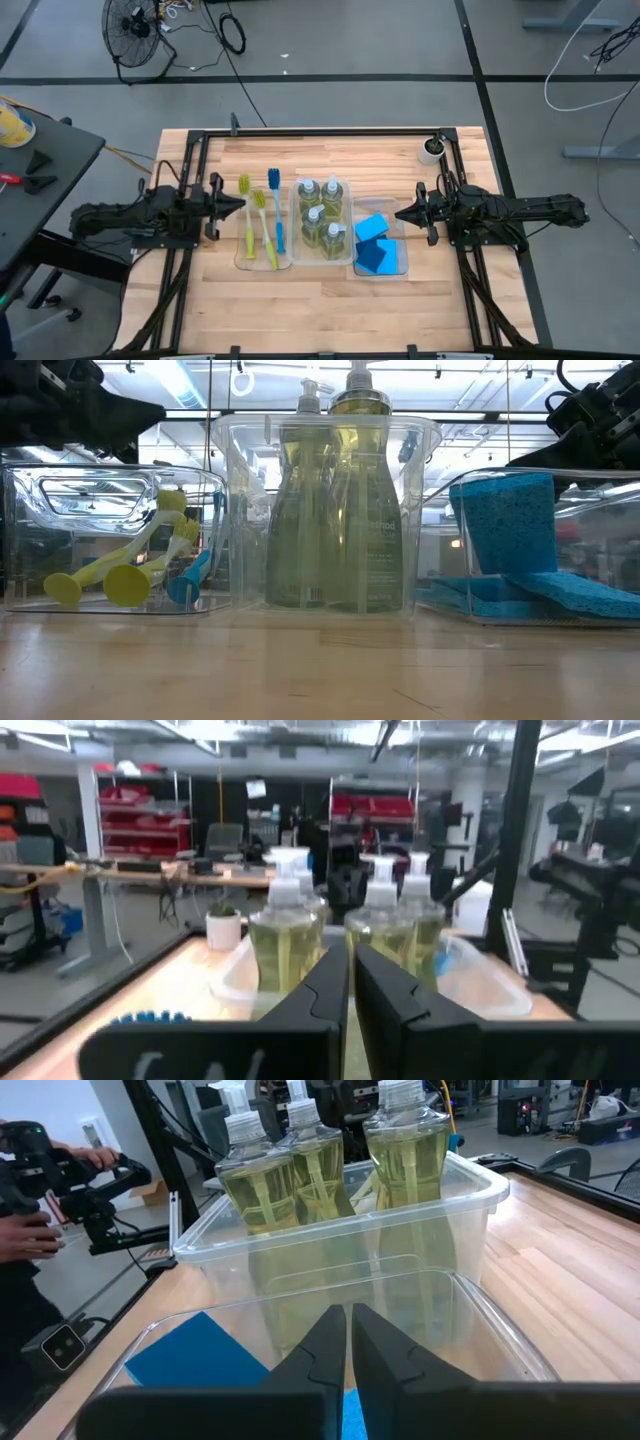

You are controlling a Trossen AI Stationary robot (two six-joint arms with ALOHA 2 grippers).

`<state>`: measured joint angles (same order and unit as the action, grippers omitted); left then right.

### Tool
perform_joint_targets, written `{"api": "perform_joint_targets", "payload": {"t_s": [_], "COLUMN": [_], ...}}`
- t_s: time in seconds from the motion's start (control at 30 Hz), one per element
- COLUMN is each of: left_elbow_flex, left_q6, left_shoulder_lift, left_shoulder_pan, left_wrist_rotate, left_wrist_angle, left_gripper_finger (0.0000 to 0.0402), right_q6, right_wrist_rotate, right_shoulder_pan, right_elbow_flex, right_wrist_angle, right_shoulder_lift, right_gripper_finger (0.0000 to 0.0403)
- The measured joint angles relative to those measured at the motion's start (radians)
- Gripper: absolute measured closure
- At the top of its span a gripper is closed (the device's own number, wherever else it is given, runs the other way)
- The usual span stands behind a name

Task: Pick & Place Kitchen Sink Supplies
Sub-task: Return to Home Position

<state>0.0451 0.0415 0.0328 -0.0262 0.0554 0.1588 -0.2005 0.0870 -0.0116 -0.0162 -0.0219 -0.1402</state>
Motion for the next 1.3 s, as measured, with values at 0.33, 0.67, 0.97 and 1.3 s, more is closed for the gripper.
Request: {"api": "perform_joint_targets", "payload": {"t_s": [0.33,0.67,0.97,1.3], "left_elbow_flex": [-0.004,-0.004,0.0,-0.001], "left_q6": [0.004,0.022,0.071,0.078], "left_shoulder_lift": [-0.031,-0.031,-0.031,-0.021], "left_shoulder_pan": [0.039,0.053,0.053,0.053], "left_wrist_rotate": [-0.001,-0.005,-0.057,-0.051], "left_wrist_angle": [-0.054,-0.167,-0.224,-0.214], "left_gripper_finger": [0.0376,0.0376,0.0376,0.0376], "right_q6": [0.0,0.0,0.0,0.0], "right_wrist_rotate": [0.0,0.0,0.0,0.0], "right_shoulder_pan": [0.0,0.0,0.0,0.0], "right_elbow_flex": [0.0,0.0,0.0,0.0], "right_wrist_angle": [0.0,0.0,0.0,0.0], "right_shoulder_lift": [0.0,0.0,0.0,0.0], "right_gripper_finger": [0.0378,0.0378,0.0378,0.0378]}}
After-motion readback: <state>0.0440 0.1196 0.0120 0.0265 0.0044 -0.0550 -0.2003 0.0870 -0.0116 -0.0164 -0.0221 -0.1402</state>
